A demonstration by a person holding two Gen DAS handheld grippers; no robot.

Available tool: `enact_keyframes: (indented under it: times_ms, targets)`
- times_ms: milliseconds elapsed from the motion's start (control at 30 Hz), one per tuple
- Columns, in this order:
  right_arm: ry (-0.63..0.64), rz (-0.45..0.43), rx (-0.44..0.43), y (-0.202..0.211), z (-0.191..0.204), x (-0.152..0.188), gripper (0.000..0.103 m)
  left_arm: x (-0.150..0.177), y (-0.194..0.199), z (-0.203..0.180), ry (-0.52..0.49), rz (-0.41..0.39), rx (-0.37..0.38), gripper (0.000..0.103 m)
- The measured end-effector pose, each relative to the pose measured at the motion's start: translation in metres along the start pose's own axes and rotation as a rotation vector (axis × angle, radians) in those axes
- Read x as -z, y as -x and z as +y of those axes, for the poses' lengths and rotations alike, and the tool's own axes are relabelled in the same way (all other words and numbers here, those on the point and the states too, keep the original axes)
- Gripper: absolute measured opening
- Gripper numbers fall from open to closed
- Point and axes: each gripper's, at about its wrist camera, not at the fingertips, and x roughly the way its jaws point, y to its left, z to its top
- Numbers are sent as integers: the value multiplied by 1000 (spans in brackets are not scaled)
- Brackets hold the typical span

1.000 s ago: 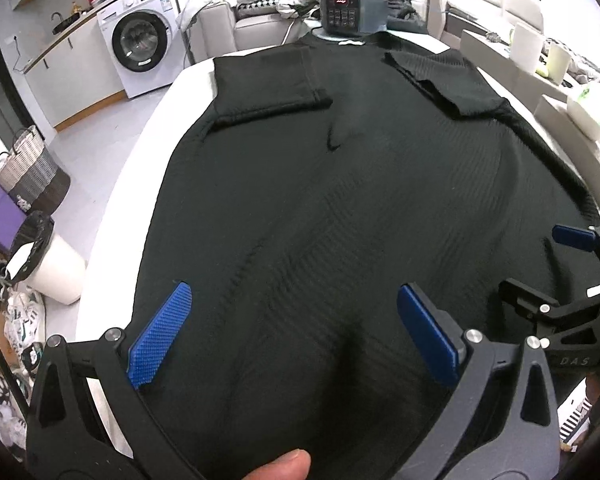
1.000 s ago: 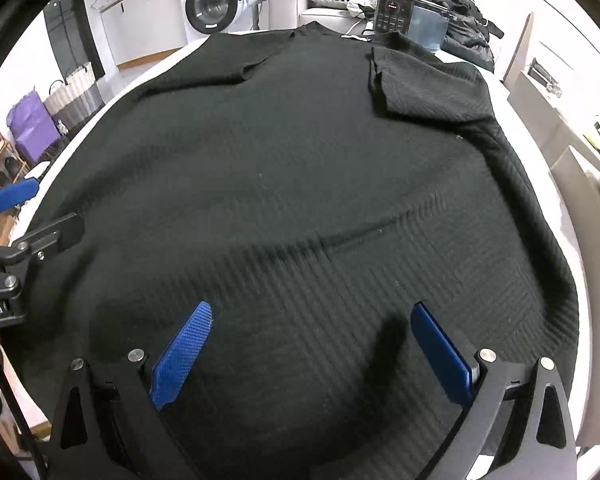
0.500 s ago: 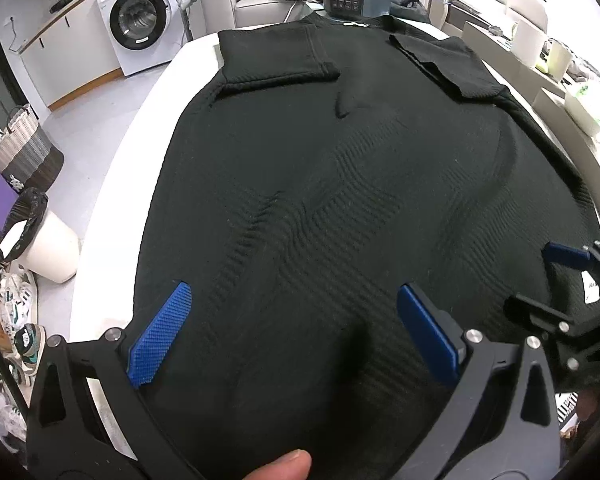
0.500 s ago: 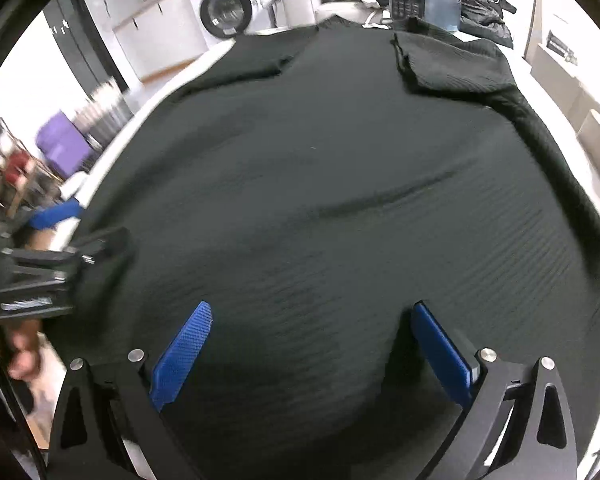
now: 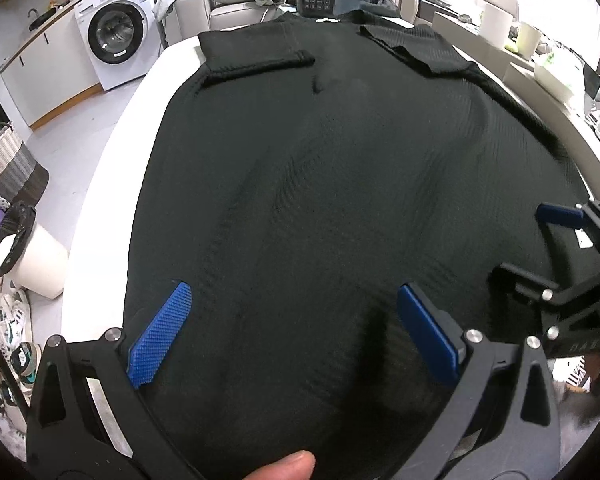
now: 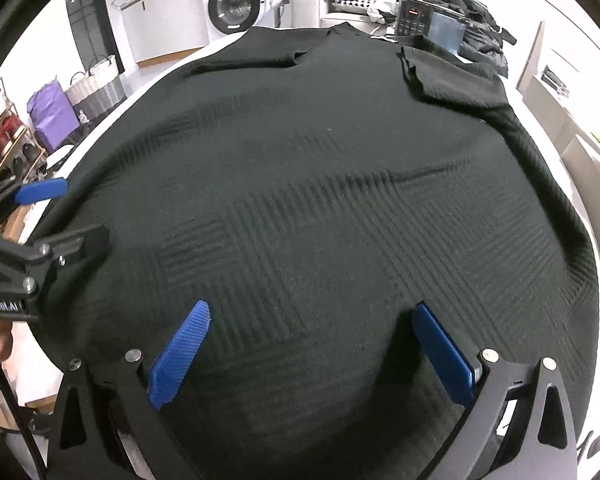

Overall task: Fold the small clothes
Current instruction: 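Move both open grippers back to the sweater hem, then grasp the sweater hem with the left gripper while the right gripper grasps it too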

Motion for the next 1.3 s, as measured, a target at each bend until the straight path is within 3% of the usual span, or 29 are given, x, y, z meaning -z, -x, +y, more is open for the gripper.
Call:
enact_keyframes:
  times_ms: [233,367,667,867,1033,1167,1300]
  targets:
    - [-35,-63,27,9,7,18,102,19,-4,-4,-8,29,20,102]
    - [-19,-90,18,10,7,23,102,27,-2,-1,11,8,35,102]
    - [61,-9,-30,11,1,21,102,49,15,15,-20,32,53,98]
    - [73,57,-37,19,-3,31,102,63,27,31,29,49,36,91]
    - [59,157,-74,31,1,44,103,71,39,33,32,57,35,89]
    - [92,187,-38,37,7,58,102,80,49,32,29,72,22,89]
    - [102,207,-3,43,6,72,102,93,57,37,94,94,58,89]
